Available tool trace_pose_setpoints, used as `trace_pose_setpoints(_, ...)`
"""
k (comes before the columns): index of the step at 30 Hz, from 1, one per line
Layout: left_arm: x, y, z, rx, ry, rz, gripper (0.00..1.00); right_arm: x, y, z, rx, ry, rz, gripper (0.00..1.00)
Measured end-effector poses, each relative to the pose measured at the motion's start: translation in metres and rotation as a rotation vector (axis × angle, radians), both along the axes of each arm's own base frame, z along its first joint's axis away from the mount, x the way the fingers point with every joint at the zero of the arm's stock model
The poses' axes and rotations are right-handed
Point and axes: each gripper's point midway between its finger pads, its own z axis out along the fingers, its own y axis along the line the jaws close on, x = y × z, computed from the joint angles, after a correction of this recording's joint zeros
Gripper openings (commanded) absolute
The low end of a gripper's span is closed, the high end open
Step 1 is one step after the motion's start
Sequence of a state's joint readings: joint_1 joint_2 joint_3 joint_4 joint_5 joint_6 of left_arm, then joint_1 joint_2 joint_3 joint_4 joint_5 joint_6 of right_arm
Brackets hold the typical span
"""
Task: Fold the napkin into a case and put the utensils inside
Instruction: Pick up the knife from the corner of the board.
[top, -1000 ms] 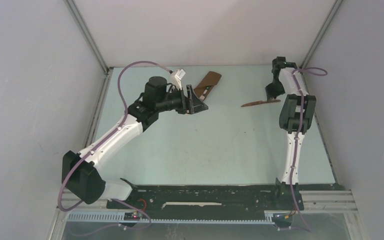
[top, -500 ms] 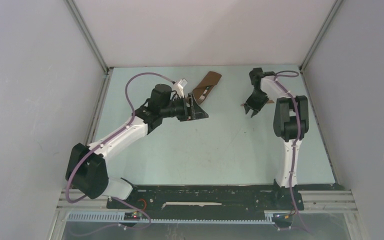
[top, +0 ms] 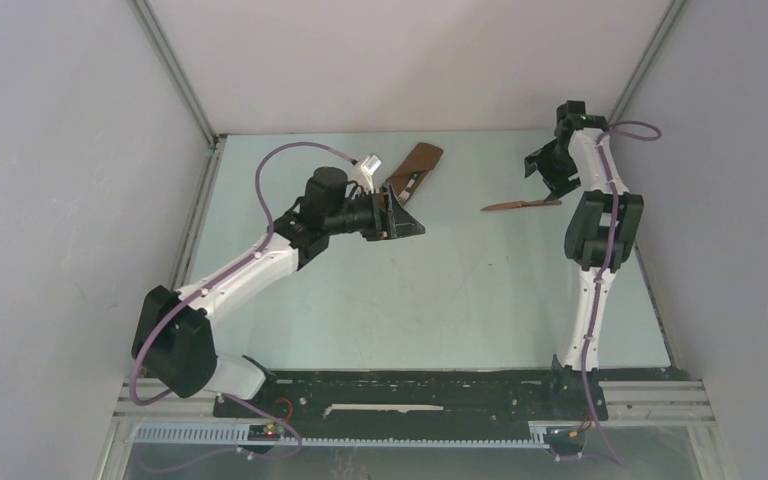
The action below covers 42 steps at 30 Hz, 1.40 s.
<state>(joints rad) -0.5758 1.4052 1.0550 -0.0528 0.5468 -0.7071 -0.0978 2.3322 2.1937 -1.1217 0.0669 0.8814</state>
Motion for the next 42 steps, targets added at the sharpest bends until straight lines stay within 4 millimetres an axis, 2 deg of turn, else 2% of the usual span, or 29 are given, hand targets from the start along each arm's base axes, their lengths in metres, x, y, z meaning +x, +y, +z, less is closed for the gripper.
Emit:
trace_pose_setpoints(4, -0.001, -0.001, 0.002, -0.008, -0.004, -0.013, 0.72, 0.008, -0.001, -0.023, 0.003, 0.047, -0.026, 0.79)
trace_pose_setpoints(8, -0.002, -0.004, 0.004, -0.018, -0.009, -0.033, 0.72, 0.001, 0.0, -0.051, 0.006, 0.122, -0.049, 0.71)
trace_pose_setpoints(11, -0.002, -0.006, 0.007, -0.029, -0.017, -0.044, 0.72, -0.004, 0.0, -0.063, -0.001, 0.16, -0.063, 0.67)
trace_pose_setpoints(16, 0.0, -0.005, 0.012, -0.048, -0.03, -0.056, 0.72, 0.001, -0.003, -0.061, -0.018, 0.148, -0.081, 0.6)
trace_pose_setpoints(21, 0.006, 0.0, 0.019, -0.071, -0.046, -0.053, 0.71, -0.004, -0.007, -0.066, -0.038, 0.177, -0.092, 0.46)
trace_pose_setpoints(25, 0.009, 0.004, 0.024, -0.088, -0.06, -0.052, 0.71, -0.006, -0.008, -0.066, -0.044, 0.186, -0.092, 0.3)
trace_pose_setpoints(31, 0.005, 0.008, 0.032, -0.111, -0.079, -0.058, 0.72, -0.006, -0.004, -0.066, -0.074, 0.19, -0.065, 0.02)
trace_pose_setpoints(37, -0.002, 0.011, 0.027, -0.111, -0.079, -0.06, 0.72, -0.016, 0.005, -0.066, -0.149, 0.206, 0.013, 0.0)
trace_pose_setpoints(40, -0.006, 0.014, 0.016, -0.1, -0.058, -0.059, 0.71, -0.036, 0.027, -0.065, -0.16, 0.238, 0.097, 0.0)
trace_pose_setpoints(42, -0.008, 0.015, 0.007, -0.09, -0.038, -0.058, 0.71, -0.058, 0.049, -0.065, -0.159, 0.268, 0.171, 0.0)
